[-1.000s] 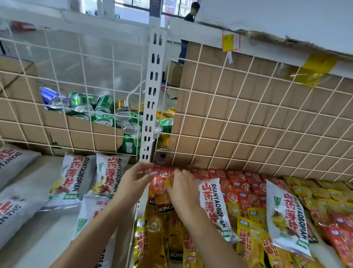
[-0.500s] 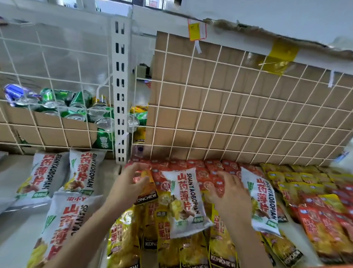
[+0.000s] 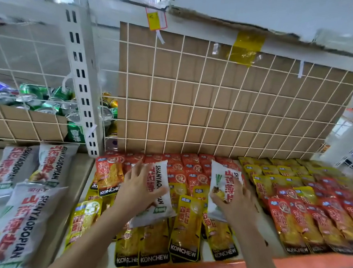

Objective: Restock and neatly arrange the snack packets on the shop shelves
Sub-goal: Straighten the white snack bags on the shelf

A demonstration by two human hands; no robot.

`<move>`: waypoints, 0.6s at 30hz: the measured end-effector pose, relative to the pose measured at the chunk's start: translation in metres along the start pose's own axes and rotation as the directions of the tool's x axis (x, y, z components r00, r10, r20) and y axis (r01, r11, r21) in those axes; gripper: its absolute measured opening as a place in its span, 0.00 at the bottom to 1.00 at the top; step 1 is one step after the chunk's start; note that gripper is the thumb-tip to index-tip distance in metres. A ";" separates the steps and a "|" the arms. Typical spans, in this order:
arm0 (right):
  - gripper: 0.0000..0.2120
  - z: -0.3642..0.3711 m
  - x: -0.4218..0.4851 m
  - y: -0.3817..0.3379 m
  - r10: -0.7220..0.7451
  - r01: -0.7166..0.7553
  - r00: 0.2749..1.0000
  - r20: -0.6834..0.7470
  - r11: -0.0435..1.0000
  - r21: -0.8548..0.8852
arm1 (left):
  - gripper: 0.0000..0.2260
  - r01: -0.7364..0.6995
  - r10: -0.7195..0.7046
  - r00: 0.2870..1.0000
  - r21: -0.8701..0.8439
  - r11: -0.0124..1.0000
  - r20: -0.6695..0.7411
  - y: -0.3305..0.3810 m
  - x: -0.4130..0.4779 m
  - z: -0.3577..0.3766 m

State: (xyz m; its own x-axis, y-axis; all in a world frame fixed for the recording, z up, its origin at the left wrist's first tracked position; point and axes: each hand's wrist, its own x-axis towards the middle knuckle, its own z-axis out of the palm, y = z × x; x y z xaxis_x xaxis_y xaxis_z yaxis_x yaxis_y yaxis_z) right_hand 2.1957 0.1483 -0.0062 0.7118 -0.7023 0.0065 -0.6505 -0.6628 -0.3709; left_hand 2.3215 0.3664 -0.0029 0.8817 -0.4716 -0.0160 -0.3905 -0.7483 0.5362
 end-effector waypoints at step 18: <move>0.36 0.003 0.009 0.007 -0.113 0.123 0.992 -0.055 0.963 0.241 | 0.37 0.118 -0.128 0.970 -0.063 0.991 -0.208 0.021 -0.002 0.023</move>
State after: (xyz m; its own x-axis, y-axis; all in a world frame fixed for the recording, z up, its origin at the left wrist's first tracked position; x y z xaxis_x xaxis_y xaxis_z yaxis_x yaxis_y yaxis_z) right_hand 2.1985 0.1385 -0.0117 0.7650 -0.6363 0.0991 -0.4751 -0.6616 -0.5801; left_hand 2.3058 0.3408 -0.0113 0.9601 -0.2644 0.0910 -0.2666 -0.7674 0.5831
